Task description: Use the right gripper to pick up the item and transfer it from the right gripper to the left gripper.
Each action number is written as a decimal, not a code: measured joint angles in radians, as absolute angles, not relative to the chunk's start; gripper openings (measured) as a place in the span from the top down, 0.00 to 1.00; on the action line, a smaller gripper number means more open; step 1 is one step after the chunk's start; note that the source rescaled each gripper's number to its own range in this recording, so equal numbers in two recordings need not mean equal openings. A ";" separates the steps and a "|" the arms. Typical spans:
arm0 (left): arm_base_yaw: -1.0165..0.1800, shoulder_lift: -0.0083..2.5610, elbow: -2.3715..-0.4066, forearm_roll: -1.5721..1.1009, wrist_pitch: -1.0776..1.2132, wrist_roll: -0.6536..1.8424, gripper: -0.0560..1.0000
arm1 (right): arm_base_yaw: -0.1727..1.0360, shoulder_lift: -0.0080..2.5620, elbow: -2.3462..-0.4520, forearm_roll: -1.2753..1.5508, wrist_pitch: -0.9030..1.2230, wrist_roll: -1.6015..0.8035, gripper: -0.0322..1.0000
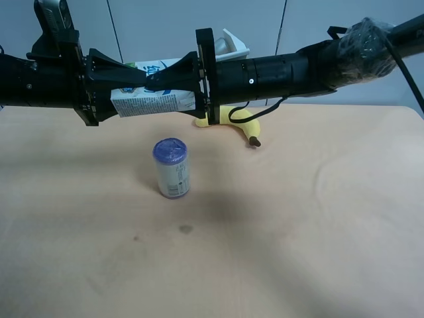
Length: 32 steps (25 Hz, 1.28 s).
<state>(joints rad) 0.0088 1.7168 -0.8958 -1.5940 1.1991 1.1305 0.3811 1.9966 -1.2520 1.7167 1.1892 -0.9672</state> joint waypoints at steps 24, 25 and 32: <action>0.009 1.717 -0.896 -1.596 1.204 1.129 0.90 | 0.381 1.997 -1.252 1.710 1.179 -0.963 0.79; 0.009 1.717 -0.896 -1.596 1.205 1.130 0.91 | 0.381 1.997 -1.252 1.707 1.174 -0.961 0.75; 0.009 1.717 -0.896 -1.603 1.217 1.129 0.93 | 0.377 1.997 -1.252 1.690 1.158 -0.958 0.45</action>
<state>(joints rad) 0.0088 1.7168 -0.8958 -1.6034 1.2175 1.1293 0.3773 1.9975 -1.2520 1.6896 1.1581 -0.9579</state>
